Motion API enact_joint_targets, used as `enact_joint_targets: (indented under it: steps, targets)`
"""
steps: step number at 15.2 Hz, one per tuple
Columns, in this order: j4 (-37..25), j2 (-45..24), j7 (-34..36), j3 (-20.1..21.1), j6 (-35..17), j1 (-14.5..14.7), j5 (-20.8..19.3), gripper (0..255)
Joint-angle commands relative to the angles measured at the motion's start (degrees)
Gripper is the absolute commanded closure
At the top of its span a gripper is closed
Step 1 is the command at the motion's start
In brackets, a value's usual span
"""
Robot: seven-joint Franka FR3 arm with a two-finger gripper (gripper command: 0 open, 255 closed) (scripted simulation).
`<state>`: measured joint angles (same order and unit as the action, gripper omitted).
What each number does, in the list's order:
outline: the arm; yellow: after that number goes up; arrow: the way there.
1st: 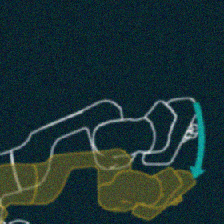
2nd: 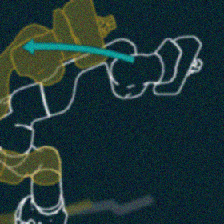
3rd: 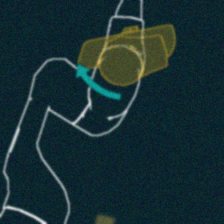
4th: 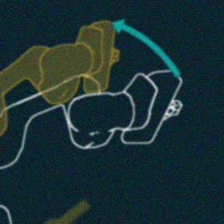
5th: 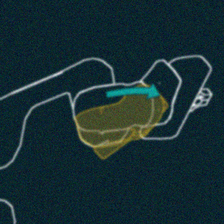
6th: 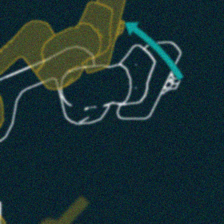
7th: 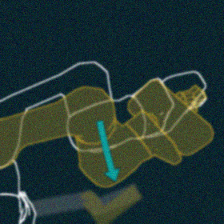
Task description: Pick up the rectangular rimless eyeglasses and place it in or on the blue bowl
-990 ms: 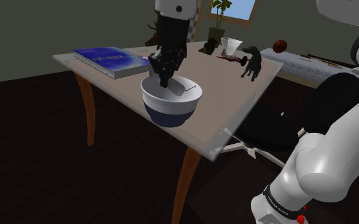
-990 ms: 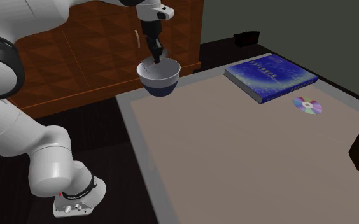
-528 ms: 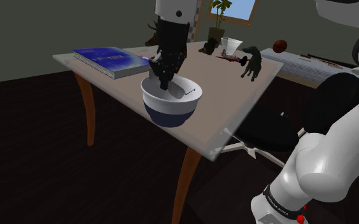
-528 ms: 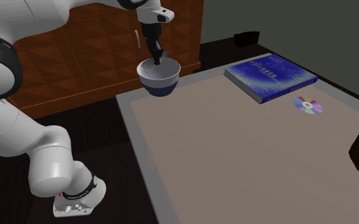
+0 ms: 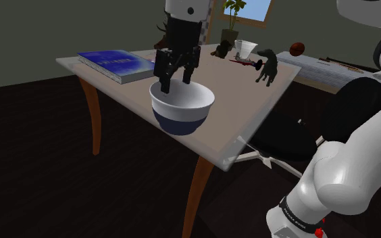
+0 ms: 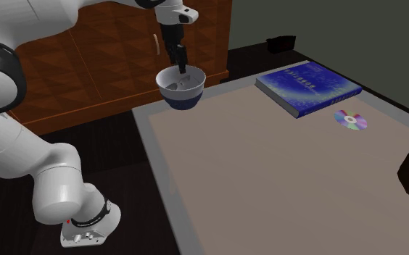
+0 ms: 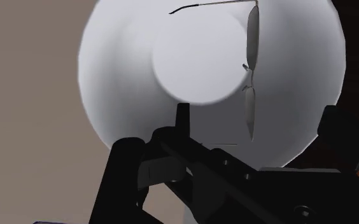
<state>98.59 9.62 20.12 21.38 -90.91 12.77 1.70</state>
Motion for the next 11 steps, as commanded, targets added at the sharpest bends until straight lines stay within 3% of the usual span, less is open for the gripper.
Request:
enact_joint_targets:
  steps: [1, 3, 11]
  targets:
    - [-4.0, -1.0, 0.3, 0.2, 3.1, 0.0, -0.3, 0]
    - [-9.0, -2.3, 0.7, 0.4, 6.8, 0.1, -0.8, 0]
    - [-9.0, -2.3, 0.7, 0.4, 6.8, 0.1, -0.8, 0]
